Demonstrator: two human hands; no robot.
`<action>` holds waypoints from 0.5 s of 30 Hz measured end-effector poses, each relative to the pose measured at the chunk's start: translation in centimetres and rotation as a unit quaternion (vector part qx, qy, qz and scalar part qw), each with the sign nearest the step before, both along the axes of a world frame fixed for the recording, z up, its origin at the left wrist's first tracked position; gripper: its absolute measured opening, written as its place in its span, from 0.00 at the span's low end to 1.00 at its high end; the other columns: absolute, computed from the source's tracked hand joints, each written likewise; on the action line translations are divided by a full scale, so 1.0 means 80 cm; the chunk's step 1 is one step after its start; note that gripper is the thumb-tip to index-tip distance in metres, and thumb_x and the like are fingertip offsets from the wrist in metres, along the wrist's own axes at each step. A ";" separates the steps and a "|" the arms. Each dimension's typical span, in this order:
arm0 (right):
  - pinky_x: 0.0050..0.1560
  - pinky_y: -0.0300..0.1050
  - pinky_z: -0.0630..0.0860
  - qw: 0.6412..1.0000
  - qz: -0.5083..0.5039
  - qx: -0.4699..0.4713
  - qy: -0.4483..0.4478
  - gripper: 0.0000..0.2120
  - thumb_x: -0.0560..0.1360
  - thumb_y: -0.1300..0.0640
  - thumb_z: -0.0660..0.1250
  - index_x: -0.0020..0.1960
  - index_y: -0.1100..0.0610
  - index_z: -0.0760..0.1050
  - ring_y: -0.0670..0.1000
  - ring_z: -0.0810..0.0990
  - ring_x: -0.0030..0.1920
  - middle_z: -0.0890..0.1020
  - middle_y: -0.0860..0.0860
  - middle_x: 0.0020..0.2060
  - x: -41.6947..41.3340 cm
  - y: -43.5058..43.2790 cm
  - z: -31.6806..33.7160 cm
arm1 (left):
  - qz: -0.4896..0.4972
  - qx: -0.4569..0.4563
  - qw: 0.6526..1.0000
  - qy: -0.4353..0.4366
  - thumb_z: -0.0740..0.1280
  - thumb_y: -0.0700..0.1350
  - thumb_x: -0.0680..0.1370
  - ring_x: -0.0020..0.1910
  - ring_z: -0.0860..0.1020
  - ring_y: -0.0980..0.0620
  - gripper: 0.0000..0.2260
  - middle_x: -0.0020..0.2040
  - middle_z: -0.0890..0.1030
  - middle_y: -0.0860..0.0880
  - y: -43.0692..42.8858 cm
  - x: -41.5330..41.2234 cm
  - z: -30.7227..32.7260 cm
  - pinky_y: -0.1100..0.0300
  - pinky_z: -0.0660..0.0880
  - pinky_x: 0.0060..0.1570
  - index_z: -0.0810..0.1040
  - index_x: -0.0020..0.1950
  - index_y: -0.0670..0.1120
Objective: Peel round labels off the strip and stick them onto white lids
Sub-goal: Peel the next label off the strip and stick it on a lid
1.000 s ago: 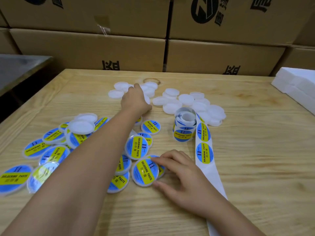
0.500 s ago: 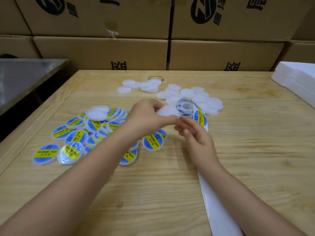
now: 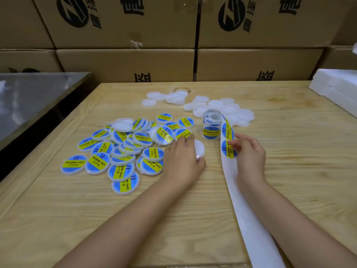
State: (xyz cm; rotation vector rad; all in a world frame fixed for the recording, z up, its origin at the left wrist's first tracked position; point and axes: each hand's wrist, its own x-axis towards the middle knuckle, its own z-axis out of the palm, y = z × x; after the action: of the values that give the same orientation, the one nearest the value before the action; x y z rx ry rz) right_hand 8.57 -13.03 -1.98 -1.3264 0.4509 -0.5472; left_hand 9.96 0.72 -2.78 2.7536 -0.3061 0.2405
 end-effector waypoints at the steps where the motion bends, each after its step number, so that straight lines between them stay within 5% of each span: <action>1: 0.45 0.43 0.73 1.000 0.004 0.002 0.028 0.11 0.78 0.61 0.57 0.40 0.53 0.74 0.51 0.77 0.42 0.80 0.51 0.37 0.000 0.000 0.002 | 0.009 0.010 1.000 -0.002 0.62 0.54 0.76 0.68 0.64 0.45 0.31 0.70 0.65 0.46 -0.002 0.000 0.001 0.52 0.62 0.63 0.55 0.75 0.47; 4: 0.41 0.41 0.71 0.995 0.042 -0.013 0.095 0.08 0.78 0.56 0.57 0.44 0.55 0.73 0.50 0.77 0.42 0.80 0.53 0.44 0.000 -0.004 0.009 | -0.006 0.024 0.996 -0.090 0.61 0.53 0.76 0.68 0.66 0.44 0.27 0.71 0.66 0.44 -0.014 -0.015 0.006 0.49 0.61 0.64 0.61 0.74 0.47; 7: 0.47 0.47 0.72 0.989 0.079 0.005 0.126 0.15 0.78 0.52 0.56 0.55 0.61 0.73 0.54 0.77 0.42 0.80 0.56 0.47 0.001 -0.005 0.011 | -0.102 0.031 0.975 -0.197 0.55 0.50 0.74 0.58 0.75 0.49 0.17 0.57 0.79 0.51 -0.033 -0.038 0.004 0.49 0.59 0.61 0.79 0.56 0.49; 13: 0.37 0.44 0.70 0.972 0.156 -0.081 0.158 0.09 0.79 0.58 0.57 0.49 0.58 0.75 0.50 0.75 0.34 0.78 0.54 0.43 0.002 -0.021 0.025 | -0.185 0.054 0.978 -0.078 0.60 0.56 0.75 0.58 0.72 0.54 0.12 0.53 0.79 0.54 -0.039 -0.040 -0.007 0.52 0.47 0.62 0.76 0.48 0.49; 15: 0.35 0.40 0.68 0.928 0.192 -0.273 0.166 0.10 0.78 0.62 0.59 0.51 0.57 0.79 0.49 0.76 0.37 0.77 0.51 0.43 -0.001 -0.036 0.026 | -0.200 0.023 0.977 -0.072 0.63 0.54 0.73 0.57 0.74 0.54 0.10 0.53 0.79 0.55 -0.034 -0.039 -0.007 0.54 0.48 0.61 0.76 0.48 0.50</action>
State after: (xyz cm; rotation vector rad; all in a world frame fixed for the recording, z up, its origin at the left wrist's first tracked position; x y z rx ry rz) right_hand 8.53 -15.92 0.07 -2.0055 0.3048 -0.1109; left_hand 6.85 -2.02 -3.33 2.6487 -0.8990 0.3286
